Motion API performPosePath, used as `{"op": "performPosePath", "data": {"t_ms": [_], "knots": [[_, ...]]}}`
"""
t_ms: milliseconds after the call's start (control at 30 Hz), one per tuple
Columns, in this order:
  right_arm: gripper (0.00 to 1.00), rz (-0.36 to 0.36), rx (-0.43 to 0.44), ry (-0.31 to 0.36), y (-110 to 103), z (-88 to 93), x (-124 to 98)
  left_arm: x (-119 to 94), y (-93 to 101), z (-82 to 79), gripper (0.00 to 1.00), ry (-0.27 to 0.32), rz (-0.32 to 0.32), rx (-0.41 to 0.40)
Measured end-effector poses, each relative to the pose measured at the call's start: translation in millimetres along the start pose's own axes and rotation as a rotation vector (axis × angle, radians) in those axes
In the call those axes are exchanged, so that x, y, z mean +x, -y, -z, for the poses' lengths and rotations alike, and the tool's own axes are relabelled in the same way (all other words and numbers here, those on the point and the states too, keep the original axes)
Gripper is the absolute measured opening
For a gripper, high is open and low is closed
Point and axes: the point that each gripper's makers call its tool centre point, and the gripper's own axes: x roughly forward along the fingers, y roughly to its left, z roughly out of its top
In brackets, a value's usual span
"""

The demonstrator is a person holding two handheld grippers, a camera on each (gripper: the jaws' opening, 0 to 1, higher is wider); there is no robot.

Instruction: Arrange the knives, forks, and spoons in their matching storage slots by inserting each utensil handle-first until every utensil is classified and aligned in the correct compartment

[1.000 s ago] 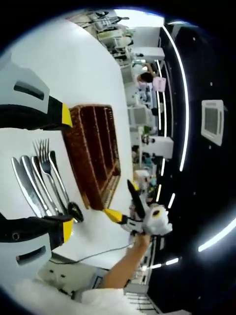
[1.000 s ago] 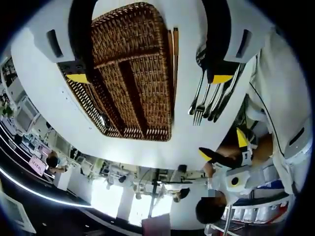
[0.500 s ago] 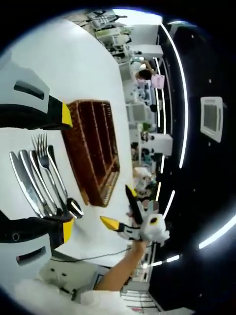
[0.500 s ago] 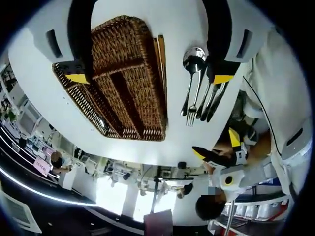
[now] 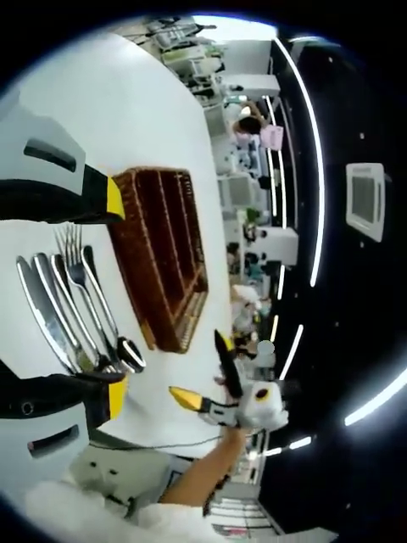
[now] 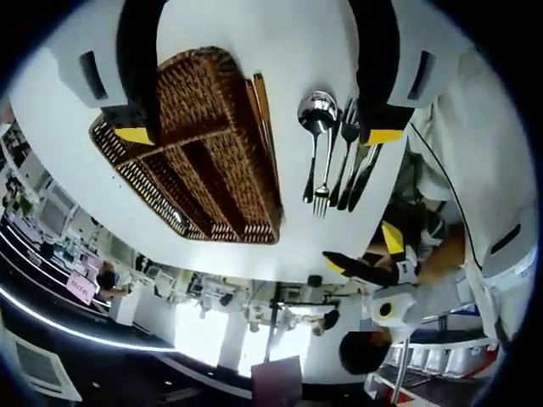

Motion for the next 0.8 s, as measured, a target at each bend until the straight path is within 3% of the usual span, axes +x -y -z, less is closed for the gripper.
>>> {"op": "performPosePath", "data": {"t_ms": [367, 800], "knots": [[1.0, 0.025, 0.004, -0.012, -7, 7.8, -10, 1, 7.6, -0.2, 0.71, -0.006, 0.015, 0.01], [1.0, 0.079, 0.026, 0.024, -20, 10.7, -28, 4, 11.0, 0.3, 0.71, -0.01, 0.026, 0.022]]}}
